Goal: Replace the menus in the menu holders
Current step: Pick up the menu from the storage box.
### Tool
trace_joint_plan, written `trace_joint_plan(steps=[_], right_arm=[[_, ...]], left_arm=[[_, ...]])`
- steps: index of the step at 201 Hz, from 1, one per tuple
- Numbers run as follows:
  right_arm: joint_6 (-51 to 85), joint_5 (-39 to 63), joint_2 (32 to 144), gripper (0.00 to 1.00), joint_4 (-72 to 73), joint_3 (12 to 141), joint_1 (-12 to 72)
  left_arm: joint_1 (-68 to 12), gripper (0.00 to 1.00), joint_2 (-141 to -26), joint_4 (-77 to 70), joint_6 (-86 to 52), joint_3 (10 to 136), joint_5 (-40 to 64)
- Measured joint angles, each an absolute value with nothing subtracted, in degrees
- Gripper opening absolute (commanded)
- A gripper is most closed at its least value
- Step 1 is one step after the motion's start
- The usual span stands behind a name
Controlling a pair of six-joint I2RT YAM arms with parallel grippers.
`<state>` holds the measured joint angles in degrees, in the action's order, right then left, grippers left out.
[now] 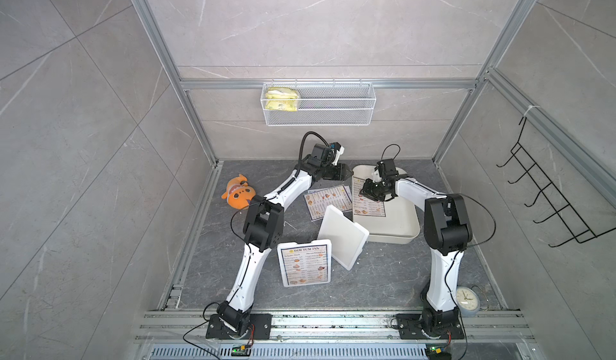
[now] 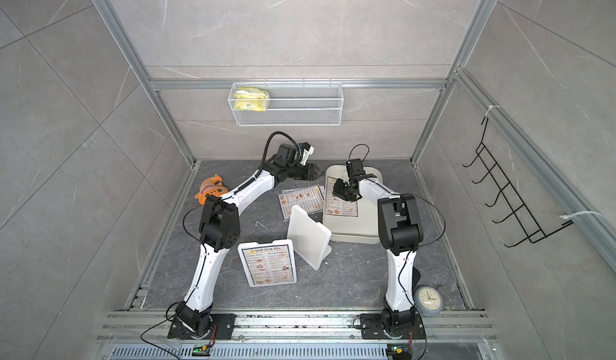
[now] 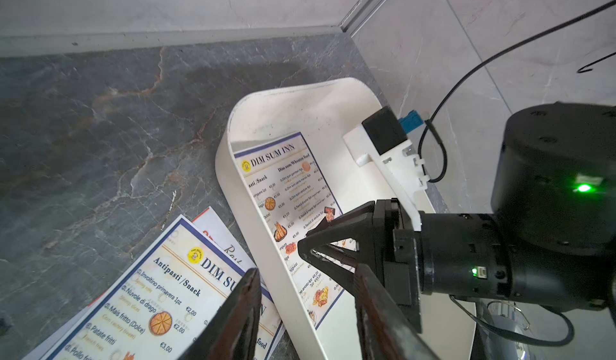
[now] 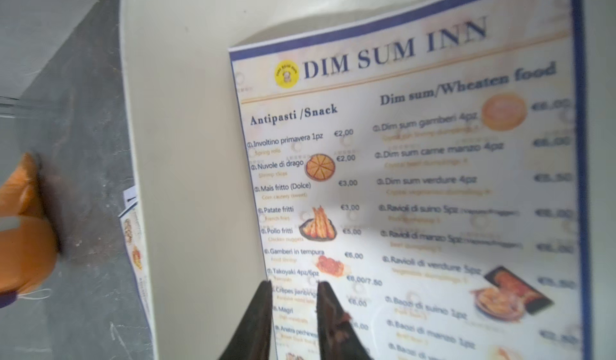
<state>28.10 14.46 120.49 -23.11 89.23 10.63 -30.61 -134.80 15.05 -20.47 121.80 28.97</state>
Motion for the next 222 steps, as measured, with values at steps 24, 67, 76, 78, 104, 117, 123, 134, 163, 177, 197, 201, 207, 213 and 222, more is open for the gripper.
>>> trace_joint_plan(steps=[24, 67, 76, 78, 104, 117, 123, 134, 163, 177, 197, 201, 207, 213, 222], right_arm=[[26.04, 8.75, 120.2, 0.12, -25.28, 89.25, 8.99], [22.41, 0.67, 120.95, 0.01, -29.34, 90.45, 3.29], [21.93, -0.3, 121.54, 0.0, -30.26, 91.15, 2.87], [21.82, -0.49, 121.67, 0.0, -30.41, 91.35, 2.83], [20.69, -1.23, 124.64, 0.0, -33.43, 94.41, 3.31], [20.25, -1.37, 126.34, 0.0, -35.44, 95.98, 3.64], [20.01, -1.54, 127.02, 0.0, -36.32, 96.88, 3.75], [19.7, -1.3, 127.68, 0.0, -37.78, 98.59, 3.79], [19.05, -0.82, 130.04, 0.0, -41.23, 102.63, 4.19], [18.52, -0.69, 131.35, 0.0, -42.72, 104.81, 4.69], [18.15, -0.6, 131.92, 0.0, -43.44, 105.95, 5.87], [18.15, -0.58, 131.96, 0.0, -43.57, 106.04, 6.11], [18.13, -0.54, 132.05, 0.0, -43.88, 106.3, 6.5], [18.15, -0.67, 132.31, 0.0, -44.29, 106.74, 6.96], [18.13, -0.93, 132.77, 0.0, -44.91, 107.59, 7.62]], left_arm=[[-30.22, 0.52, -134.89, 14.85, -20.82, 121.8, 29.04], [-30.0, 0.57, -138.12, 15.99, -20.75, 124.46, 29.15], [-30.0, 0.57, -139.22, 16.49, -20.75, 125.64, 29.15], [-30.0, 0.57, -139.44, 16.56, -20.8, 125.91, 29.12], [-30.0, 0.58, -142.76, 17.89, -20.78, 128.81, 29.65], [-30.02, 0.59, -144.73, 18.74, -20.78, 130.96, 30.28], [-30.0, 0.59, -145.62, 19.33, -20.78, 131.81, 30.48], [-30.0, 0.59, -146.89, 20.21, -20.8, 133.32, 30.92], [-30.02, 0.59, -148.68, 21.47, -20.82, 134.23, 32.8], [-30.02, 0.59, -148.73, 21.63, -20.82, 134.23, 33.26], [-30.04, 0.59, -148.73, 21.06, -20.86, 134.23, 33.58], [-30.09, 0.59, -148.73, 21.02, -20.88, 134.21, 33.61], [-30.11, 0.59, -148.73, 20.97, -20.93, 134.13, 33.63], [-30.13, 0.59, -148.73, 20.91, -20.99, 134.1, 33.67], [-30.13, 0.59, -148.73, 20.64, -21.02, 134.02, 33.74]])
